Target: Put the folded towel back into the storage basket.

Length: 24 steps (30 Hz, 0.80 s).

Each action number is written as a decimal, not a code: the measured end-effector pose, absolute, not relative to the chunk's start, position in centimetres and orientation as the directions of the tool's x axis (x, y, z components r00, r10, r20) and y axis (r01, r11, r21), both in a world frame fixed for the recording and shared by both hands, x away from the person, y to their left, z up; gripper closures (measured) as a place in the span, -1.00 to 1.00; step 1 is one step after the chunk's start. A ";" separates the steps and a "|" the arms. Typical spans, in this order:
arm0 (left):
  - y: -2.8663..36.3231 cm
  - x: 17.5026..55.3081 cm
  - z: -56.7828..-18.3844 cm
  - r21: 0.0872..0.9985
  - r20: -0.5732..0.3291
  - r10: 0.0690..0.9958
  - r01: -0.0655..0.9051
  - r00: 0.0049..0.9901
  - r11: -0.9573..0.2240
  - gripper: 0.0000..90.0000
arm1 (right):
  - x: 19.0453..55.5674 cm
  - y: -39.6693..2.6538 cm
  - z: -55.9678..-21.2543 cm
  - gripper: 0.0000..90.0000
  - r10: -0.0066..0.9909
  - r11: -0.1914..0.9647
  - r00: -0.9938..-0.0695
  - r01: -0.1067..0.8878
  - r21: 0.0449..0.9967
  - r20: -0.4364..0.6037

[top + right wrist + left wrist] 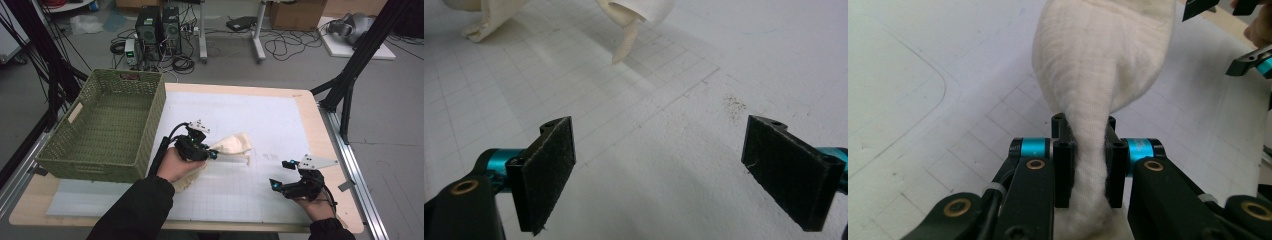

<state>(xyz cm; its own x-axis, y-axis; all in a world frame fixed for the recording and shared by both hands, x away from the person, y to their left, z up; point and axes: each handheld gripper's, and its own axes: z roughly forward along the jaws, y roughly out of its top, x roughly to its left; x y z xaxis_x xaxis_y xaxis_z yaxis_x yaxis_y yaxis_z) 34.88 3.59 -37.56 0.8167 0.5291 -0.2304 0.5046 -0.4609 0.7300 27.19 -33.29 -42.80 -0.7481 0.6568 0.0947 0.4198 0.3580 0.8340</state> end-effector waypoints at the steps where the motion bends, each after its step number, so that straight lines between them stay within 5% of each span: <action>1: 3.7 34.9 -37.5 0.733 -0.235 0.528 0.506 0.816 -0.455 0.78 | 27.2 -33.3 -42.8 -0.71 0.657 0.357 -0.748 0.420 0.834 0.095; 24: 5.9 35.3 -35.4 0.754 -0.332 0.543 0.563 0.771 -0.338 0.78 | 27.4 -33.2 -42.8 -0.72 0.646 0.357 -0.757 0.412 0.838 0.096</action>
